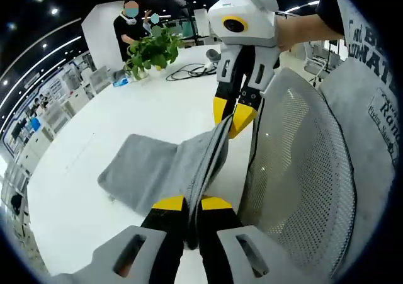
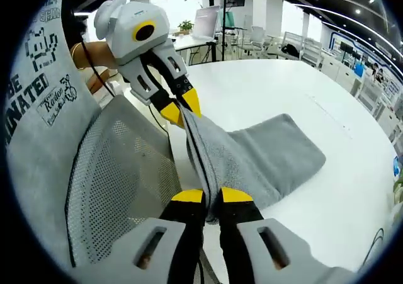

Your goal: Fold the towel on the table until its edges align and the towel forms a compact rectangular stack.

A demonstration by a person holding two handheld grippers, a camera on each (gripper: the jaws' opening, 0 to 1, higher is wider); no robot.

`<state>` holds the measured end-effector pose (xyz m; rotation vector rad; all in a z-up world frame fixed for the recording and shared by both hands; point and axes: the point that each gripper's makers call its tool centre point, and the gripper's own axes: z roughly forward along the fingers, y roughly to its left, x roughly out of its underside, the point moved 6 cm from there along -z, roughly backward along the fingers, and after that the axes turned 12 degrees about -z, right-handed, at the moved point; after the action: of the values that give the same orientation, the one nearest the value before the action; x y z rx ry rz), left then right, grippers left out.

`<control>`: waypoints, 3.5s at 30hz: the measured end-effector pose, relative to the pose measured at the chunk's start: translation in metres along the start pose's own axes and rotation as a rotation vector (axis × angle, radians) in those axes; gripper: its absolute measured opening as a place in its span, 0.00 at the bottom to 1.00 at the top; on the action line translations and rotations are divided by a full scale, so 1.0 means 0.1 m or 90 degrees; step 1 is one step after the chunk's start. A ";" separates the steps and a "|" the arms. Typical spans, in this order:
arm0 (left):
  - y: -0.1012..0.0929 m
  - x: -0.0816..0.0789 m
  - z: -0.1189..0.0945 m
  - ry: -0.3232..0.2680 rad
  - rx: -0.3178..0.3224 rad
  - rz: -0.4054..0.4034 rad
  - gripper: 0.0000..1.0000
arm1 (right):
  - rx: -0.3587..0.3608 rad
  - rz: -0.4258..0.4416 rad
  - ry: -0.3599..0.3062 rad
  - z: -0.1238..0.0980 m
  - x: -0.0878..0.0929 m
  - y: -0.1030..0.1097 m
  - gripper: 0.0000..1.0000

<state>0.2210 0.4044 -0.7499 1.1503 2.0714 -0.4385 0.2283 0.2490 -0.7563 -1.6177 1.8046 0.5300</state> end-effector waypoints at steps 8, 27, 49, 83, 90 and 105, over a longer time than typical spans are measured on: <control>0.01 -0.13 -0.14 -0.021 -0.009 -0.001 0.06 | 0.020 -0.023 -0.005 -0.17 -0.18 -0.02 0.05; -0.08 -0.33 -0.53 -0.043 0.016 -0.044 0.06 | -0.008 0.015 -0.051 -0.50 -0.47 0.13 0.05; -0.20 -0.25 -0.68 -0.015 0.075 -0.074 0.07 | -0.057 0.042 -0.054 -0.53 -0.56 0.37 0.04; 0.33 -0.39 -0.23 0.007 0.151 -0.064 0.08 | -0.025 0.119 -0.045 -0.36 -0.46 -0.29 0.04; 0.46 -0.38 -0.10 0.010 0.149 -0.076 0.08 | -0.010 0.122 -0.038 -0.28 -0.41 -0.43 0.05; 0.69 -0.27 0.22 0.006 0.120 -0.148 0.08 | 0.017 0.151 -0.030 -0.03 -0.24 -0.72 0.05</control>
<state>0.2971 0.4131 -0.7423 1.0204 2.2188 -0.7537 0.2985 0.2529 -0.7290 -1.3691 1.9727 0.6405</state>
